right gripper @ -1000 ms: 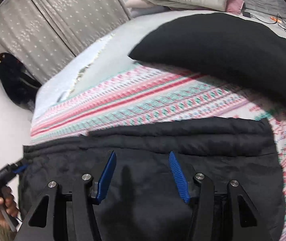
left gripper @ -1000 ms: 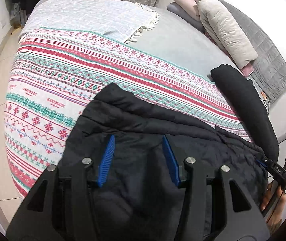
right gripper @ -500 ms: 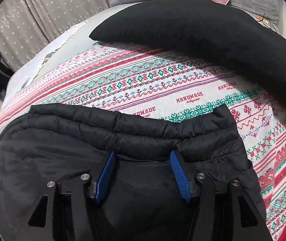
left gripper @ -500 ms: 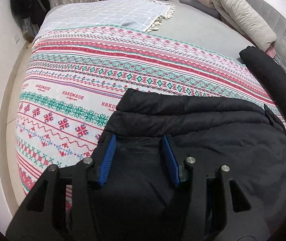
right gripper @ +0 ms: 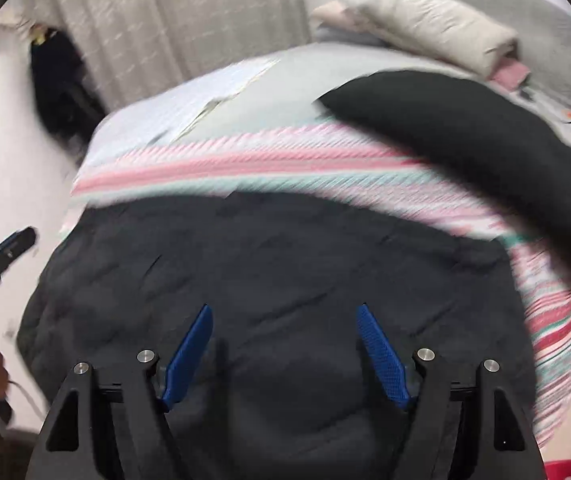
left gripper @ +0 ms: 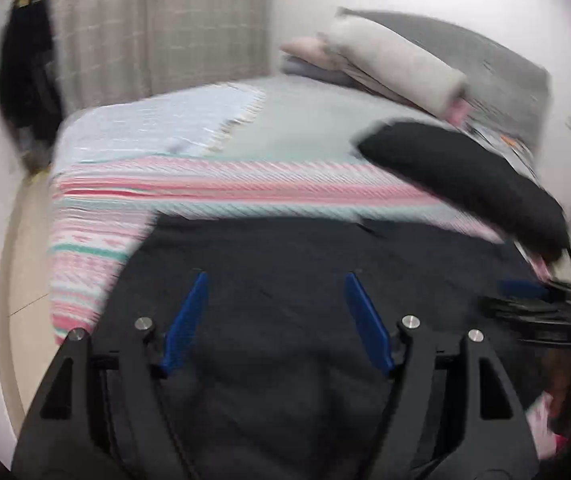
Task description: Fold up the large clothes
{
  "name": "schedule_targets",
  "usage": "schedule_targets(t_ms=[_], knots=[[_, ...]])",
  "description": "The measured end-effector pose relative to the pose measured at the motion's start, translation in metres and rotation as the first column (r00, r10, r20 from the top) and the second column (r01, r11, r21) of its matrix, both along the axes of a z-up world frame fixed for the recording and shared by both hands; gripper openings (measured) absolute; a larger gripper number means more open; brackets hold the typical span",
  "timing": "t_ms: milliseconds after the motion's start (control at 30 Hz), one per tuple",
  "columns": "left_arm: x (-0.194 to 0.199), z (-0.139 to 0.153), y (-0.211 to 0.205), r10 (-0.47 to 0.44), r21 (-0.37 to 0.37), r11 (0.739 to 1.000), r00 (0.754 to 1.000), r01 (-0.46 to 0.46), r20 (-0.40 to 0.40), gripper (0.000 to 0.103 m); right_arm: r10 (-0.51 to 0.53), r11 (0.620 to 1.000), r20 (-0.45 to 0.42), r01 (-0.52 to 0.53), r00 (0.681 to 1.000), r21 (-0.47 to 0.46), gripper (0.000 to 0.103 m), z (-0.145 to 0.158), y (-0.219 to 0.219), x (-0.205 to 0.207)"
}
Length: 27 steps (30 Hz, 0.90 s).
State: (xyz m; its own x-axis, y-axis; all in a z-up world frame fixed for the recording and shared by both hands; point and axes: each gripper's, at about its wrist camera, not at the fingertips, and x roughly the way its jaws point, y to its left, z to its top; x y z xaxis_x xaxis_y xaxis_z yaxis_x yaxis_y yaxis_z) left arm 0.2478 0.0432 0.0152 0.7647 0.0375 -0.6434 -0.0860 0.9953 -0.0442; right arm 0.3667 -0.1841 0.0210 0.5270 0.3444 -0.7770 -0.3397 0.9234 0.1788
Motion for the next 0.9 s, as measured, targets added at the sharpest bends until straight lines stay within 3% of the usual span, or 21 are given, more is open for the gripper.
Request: schedule_targets(t_ms=[133,267,533,700,900], knots=[[-0.007,-0.032,-0.028,-0.055,0.042,0.997,0.996,0.058,-0.07,0.072,0.047,0.996,-0.011,-0.048,0.999,-0.081,0.079,-0.021,0.029,-0.019],[0.004,-0.068,-0.022,-0.003,0.076,0.997,0.991,0.013,-0.132,0.073,0.065,0.986,0.012,-0.063,0.998,-0.152,0.086,-0.041,0.041,-0.035],[0.004,-0.076,-0.019,0.031,0.098,0.995,0.988,-0.016,-0.153,0.074,0.033,0.986,0.026,-0.029,0.999,-0.163,0.089,-0.062,0.027,-0.039],[0.001,-0.077,0.009,0.072,0.102,0.993,0.986,-0.057,-0.15,0.074,-0.021,0.988,0.03,0.026,0.999,-0.151,0.089,-0.05,-0.011,-0.043],[-0.007,-0.081,0.057,0.141,0.098,0.987,0.976,-0.125,-0.166,0.074,-0.116,0.984,0.016,0.117,0.993,-0.136,0.089,-0.061,-0.08,-0.041]])
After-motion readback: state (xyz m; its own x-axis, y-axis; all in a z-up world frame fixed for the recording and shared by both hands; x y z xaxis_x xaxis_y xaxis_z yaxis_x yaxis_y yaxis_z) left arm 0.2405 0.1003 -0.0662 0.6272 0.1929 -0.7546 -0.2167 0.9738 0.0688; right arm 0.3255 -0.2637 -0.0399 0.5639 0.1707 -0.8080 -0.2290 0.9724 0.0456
